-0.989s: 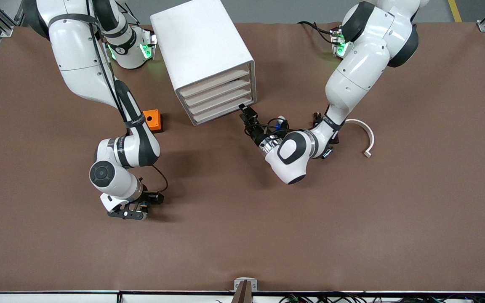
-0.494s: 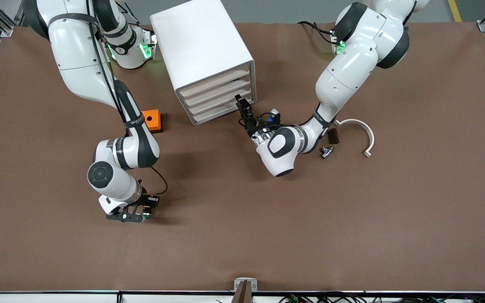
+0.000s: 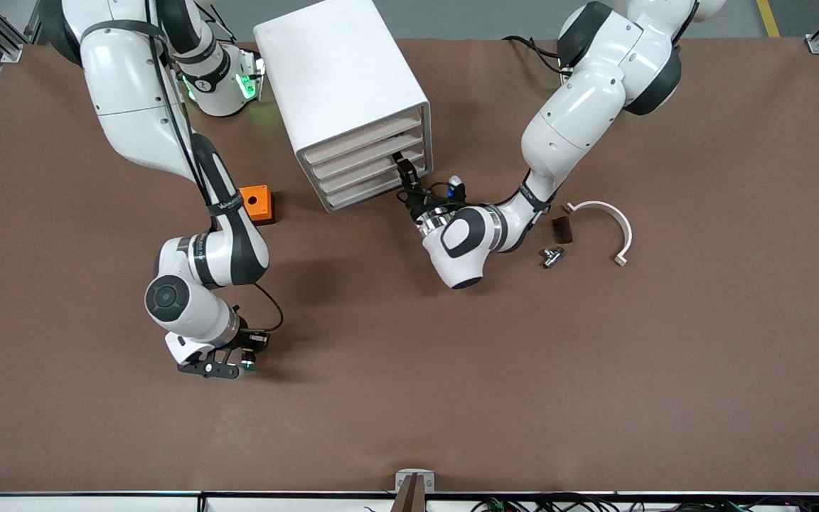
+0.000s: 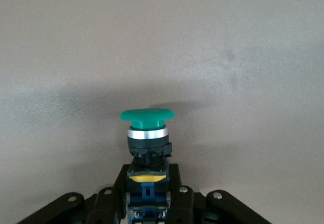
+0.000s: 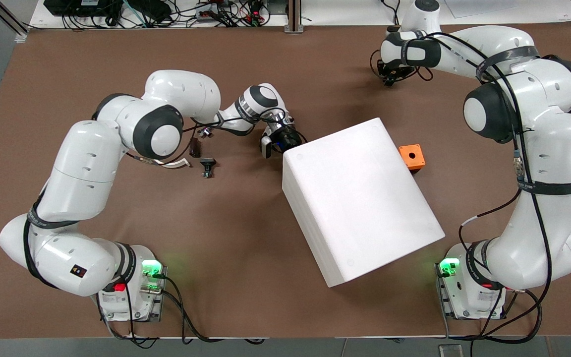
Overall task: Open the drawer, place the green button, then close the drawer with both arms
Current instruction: 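Pull the drawer open with the left gripper while the right gripper lifts the button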
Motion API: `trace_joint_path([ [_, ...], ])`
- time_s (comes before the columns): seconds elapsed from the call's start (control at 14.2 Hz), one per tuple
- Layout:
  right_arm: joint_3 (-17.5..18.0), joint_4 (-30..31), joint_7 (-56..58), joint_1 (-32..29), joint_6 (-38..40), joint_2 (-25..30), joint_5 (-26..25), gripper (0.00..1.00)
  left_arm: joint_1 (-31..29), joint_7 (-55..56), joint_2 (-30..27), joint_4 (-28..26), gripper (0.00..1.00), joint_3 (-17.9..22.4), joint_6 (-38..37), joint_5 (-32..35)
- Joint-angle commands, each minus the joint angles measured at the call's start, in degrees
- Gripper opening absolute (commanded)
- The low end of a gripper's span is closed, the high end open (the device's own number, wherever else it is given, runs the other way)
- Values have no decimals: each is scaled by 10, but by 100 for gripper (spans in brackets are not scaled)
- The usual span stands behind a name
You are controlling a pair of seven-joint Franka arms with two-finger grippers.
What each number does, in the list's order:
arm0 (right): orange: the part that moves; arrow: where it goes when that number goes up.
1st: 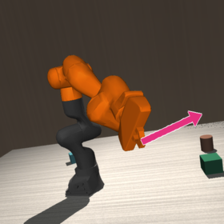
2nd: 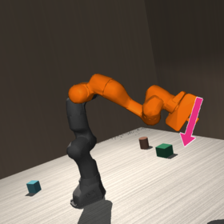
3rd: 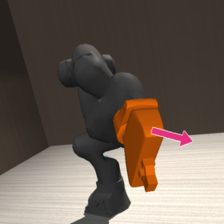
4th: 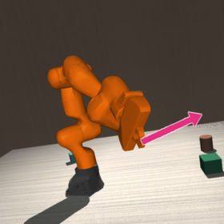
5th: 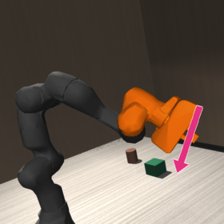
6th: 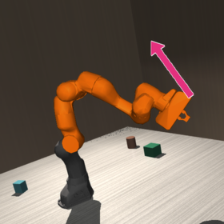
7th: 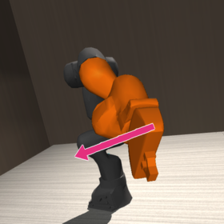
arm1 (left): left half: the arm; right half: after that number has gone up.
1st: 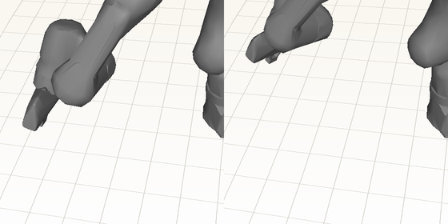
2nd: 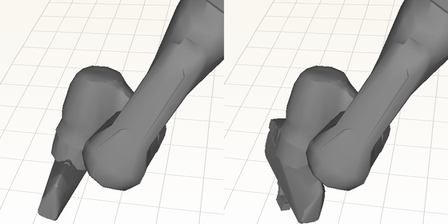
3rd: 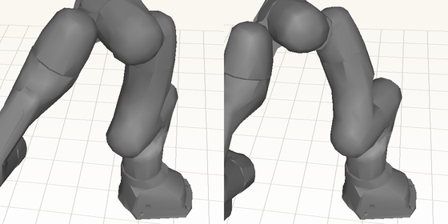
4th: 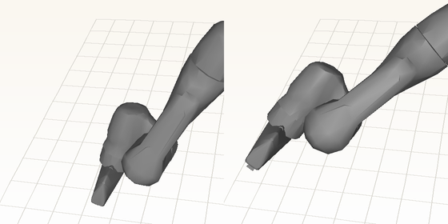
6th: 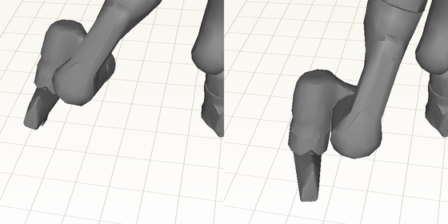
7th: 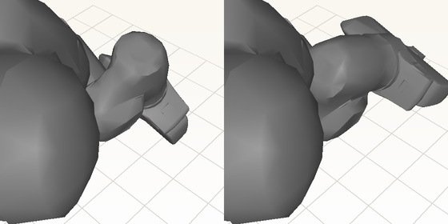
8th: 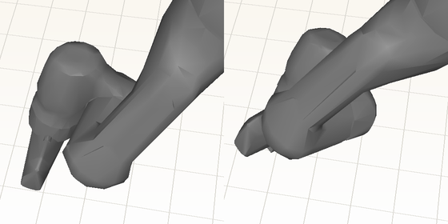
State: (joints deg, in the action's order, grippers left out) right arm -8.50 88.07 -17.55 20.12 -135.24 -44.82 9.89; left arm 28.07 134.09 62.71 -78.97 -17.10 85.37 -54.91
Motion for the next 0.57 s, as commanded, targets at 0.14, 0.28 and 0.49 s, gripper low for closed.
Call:
trace_joint_path([
  [0.14,-3,2,-148,21,74,52,7,0,15,5,6,2,18,-2,-6,-10],
  [0.28,-3,7,-206,26,112,74,7,0,22,4,7,2,13,-2,-6,-10],
  [0.49,-4,36,-316,49,125,115,6,0,21,3,7,3,6,0,-5,-10],
])
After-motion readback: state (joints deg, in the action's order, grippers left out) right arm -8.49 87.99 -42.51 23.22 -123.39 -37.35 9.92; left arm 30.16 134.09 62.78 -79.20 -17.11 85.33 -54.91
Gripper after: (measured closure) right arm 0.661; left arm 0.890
